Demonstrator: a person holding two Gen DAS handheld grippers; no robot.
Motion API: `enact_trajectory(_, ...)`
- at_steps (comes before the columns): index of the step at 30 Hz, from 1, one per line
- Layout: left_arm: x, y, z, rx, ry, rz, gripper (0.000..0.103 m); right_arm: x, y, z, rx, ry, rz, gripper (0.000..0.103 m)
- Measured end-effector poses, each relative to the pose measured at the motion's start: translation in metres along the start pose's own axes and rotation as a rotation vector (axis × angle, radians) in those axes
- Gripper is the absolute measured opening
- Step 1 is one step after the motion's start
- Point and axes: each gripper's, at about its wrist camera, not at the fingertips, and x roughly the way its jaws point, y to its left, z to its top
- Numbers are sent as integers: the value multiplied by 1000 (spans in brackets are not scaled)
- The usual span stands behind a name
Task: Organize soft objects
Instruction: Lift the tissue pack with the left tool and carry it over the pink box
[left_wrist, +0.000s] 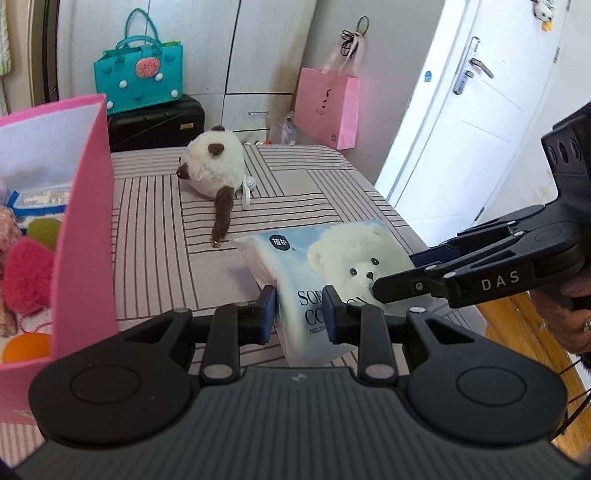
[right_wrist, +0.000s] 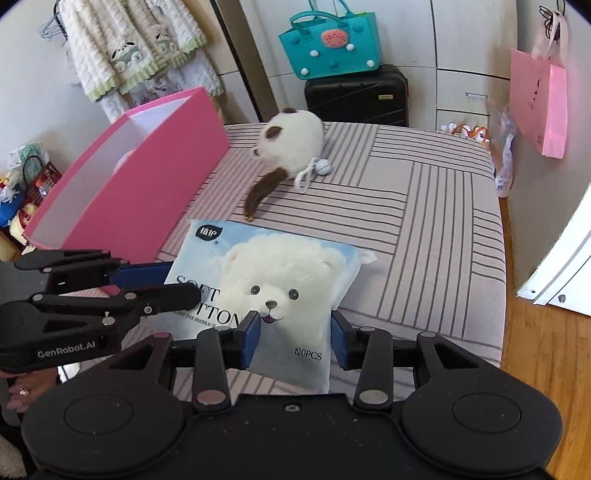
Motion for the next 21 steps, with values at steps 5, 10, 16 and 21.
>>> enact_trajectory(5, -22, -2, -3, 28, -5, -20, 26, -18, 15, -7, -19, -8, 6, 51)
enact_trajectory(10, -44, -5, -7, 51, -17, -42, 26, -35, 29, -13, -47, -32, 12, 55)
enact_trajectory(16, -64, -6, -8, 93, -1, -49, 26, -48, 44, -15, -71, -57, 30, 56)
enact_trajectory(21, -89, -2, -7, 105, -19, -54, 26, -59, 64, -11, -126, -71, 50, 56)
